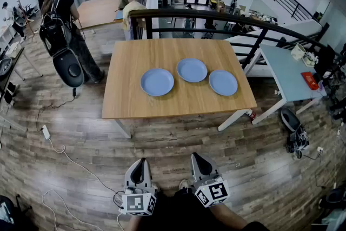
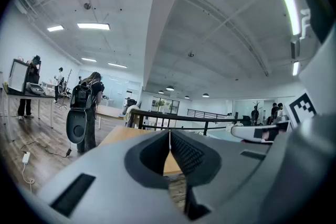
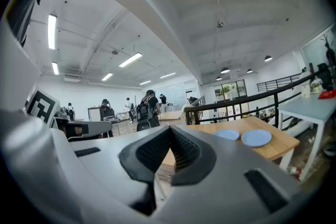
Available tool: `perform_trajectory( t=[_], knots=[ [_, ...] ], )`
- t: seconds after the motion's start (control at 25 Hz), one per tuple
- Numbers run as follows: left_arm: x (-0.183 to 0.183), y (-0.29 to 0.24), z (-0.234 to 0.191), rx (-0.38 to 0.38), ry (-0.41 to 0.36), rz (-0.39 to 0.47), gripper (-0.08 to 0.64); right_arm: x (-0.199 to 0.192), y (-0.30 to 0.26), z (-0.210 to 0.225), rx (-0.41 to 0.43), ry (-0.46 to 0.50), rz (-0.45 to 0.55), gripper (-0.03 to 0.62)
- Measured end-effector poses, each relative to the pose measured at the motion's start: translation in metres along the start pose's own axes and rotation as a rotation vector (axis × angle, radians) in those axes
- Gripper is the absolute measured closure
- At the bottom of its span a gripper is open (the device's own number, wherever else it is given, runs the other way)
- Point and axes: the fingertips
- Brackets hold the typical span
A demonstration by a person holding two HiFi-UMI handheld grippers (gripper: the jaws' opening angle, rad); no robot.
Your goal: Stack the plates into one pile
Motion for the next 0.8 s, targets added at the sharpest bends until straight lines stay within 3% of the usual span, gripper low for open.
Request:
perform_trajectory(
  t=[0.8],
  knots=[
    [0.000, 0.015, -0.022, -0.026, -0.001, 0.003, 0.535, -0.001, -0.002, -0.025, -0.023, -0.015, 0.042, 0.560]
  ],
)
Point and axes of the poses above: the fingertips, and each gripper's own axes: y backward along the fingers, z to its right, x out of its top, and after that the axes turned 4 degrees about -x, right-handed
